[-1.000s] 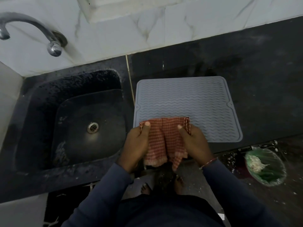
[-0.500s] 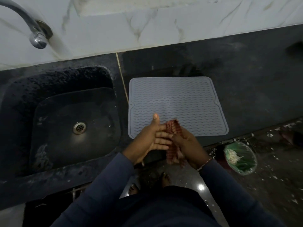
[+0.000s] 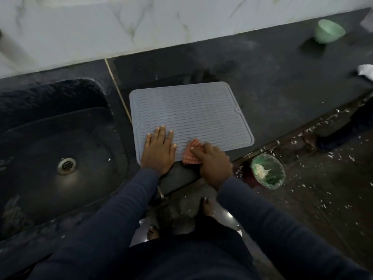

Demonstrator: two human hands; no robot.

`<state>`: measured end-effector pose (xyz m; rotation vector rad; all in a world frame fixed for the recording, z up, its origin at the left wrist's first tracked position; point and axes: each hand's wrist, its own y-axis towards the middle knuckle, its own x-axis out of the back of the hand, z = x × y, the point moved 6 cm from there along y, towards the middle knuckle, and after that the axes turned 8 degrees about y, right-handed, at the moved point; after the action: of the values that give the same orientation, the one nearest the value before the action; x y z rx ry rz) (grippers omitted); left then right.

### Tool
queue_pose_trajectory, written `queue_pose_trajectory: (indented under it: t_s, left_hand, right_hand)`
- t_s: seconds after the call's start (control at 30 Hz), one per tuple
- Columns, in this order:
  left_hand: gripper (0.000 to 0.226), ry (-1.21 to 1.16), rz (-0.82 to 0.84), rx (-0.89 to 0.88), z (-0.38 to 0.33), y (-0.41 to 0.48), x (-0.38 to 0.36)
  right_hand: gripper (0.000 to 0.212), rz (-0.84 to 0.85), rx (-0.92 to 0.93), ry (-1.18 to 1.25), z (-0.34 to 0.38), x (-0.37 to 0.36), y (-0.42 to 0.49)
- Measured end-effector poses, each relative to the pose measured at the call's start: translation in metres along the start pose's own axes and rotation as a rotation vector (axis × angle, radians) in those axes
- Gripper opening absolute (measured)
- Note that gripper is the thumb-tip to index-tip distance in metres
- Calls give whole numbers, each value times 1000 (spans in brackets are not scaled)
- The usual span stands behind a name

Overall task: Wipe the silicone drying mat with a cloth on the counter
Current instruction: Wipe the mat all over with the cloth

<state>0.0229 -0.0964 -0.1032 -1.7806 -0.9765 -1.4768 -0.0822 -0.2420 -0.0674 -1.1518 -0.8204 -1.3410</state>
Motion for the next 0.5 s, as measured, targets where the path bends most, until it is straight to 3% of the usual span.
queue_pose_trajectory:
  t_s: [0.1,0.17,0.3,0.4,0.5]
  left_hand:
    - [62,40,6,3,0,0,-1]
    - [62,45,3,0,0,1,-2]
    - [60,-1,-29,19,0,2,-1]
    - [53,-176,-121,130,-8,10,13]
    - [50,-364,-184,145,-25,27,23]
  right_hand:
    - [59,-101,-173,-44,-86,28,-13]
    - [58,-82,-313,-124,-138,44,-19]
    - [40,-18,-507,-35,-144,66,-6]
    - [42,-65,-348,221,-69,59,6]
    - [44,97,-98,251,15,22,6]
